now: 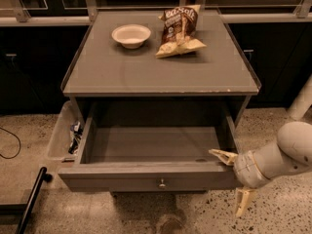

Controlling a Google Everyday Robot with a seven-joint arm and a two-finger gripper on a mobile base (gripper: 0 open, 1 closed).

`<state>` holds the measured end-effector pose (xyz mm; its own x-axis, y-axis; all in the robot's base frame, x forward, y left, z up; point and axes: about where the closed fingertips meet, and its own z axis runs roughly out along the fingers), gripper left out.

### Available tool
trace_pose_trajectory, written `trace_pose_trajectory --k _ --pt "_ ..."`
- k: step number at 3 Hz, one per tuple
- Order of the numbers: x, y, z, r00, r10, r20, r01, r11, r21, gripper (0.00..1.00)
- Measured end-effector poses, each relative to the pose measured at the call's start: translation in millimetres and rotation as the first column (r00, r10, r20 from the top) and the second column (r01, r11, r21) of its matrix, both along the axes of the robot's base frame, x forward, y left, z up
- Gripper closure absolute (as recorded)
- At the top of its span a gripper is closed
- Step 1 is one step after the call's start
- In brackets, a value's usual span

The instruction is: Open top drawer

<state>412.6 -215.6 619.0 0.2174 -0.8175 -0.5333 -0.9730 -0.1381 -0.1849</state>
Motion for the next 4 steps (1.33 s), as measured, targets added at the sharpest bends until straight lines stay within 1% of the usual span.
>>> trace_pose_trajectory --k 1,2,3,4 --pt "0.2 -0.2 -0.3 1.0 -0.001 0.0 0.001 1.0 -0.001 0.19" --pt "0.2 -0.2 -0.3 1.0 -0.001 0.0 0.001 1.0 -0.001 0.41" --pt "-5.8 -4.0 1.6 1.0 0.001 -0.001 -0.001 1.0 0.002 0.66" --pt "-5.8 -3.3 3.7 1.0 0.001 -0.001 -0.001 1.0 0.002 0.89"
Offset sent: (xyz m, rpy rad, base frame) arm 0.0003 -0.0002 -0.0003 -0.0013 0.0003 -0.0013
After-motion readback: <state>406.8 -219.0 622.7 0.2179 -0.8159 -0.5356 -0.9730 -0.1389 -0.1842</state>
